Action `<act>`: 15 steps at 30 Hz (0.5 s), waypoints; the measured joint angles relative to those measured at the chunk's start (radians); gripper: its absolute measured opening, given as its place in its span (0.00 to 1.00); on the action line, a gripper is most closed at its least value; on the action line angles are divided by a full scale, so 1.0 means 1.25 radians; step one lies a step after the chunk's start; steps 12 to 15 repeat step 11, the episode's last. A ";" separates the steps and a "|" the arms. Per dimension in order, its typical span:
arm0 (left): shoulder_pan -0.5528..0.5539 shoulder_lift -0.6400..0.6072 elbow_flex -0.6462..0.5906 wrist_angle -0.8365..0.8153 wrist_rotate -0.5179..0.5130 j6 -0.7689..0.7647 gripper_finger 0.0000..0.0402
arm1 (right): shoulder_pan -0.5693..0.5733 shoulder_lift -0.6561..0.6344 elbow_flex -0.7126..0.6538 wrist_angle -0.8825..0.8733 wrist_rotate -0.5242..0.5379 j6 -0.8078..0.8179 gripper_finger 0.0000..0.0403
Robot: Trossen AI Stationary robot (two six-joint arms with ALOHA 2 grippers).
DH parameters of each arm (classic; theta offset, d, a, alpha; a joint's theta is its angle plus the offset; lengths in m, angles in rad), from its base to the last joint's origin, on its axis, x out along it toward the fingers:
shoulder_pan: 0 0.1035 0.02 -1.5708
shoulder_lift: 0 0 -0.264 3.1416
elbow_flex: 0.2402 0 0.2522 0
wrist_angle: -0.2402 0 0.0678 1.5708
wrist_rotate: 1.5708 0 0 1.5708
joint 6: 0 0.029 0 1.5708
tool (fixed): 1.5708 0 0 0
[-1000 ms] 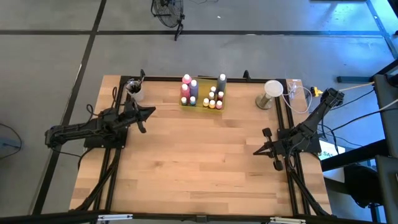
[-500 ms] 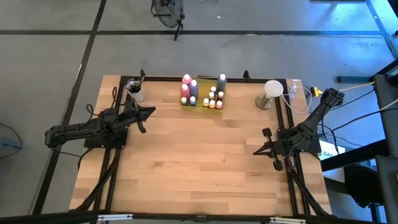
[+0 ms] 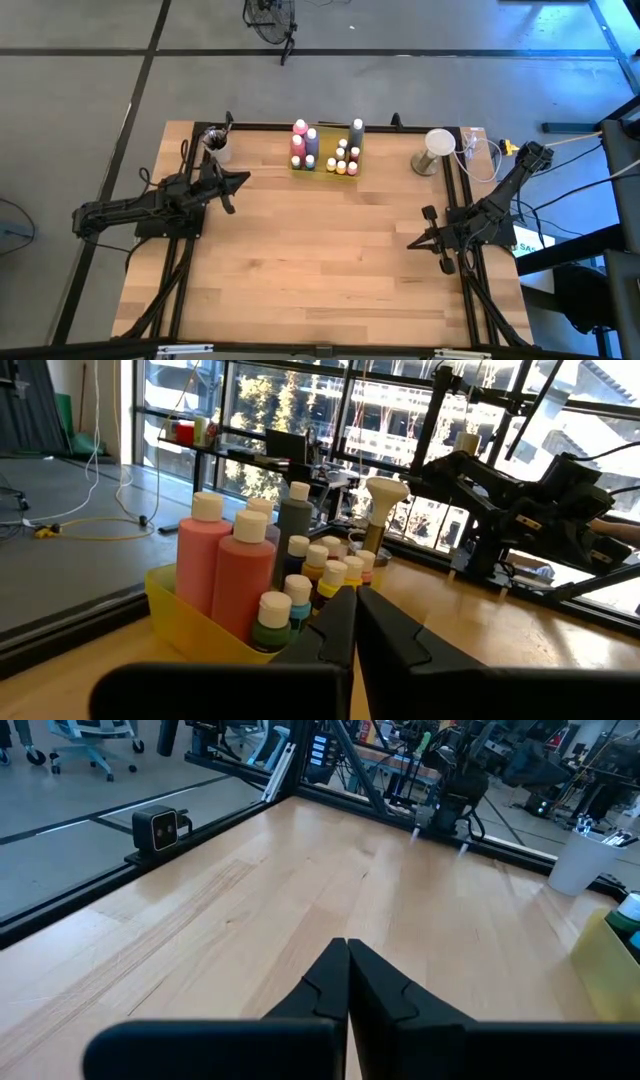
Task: Pick & Place Paint Supplies
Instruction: Return To Home Position
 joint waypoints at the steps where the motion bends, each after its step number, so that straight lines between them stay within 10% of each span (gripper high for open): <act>1: 0.000 0.000 0.000 0.000 0.000 0.000 0.01 | 0.000 0.000 0.000 0.000 0.000 0.000 0.01; 15: 0.000 0.000 0.000 0.000 0.000 0.000 0.02 | 0.000 0.000 0.000 0.000 0.000 0.000 0.01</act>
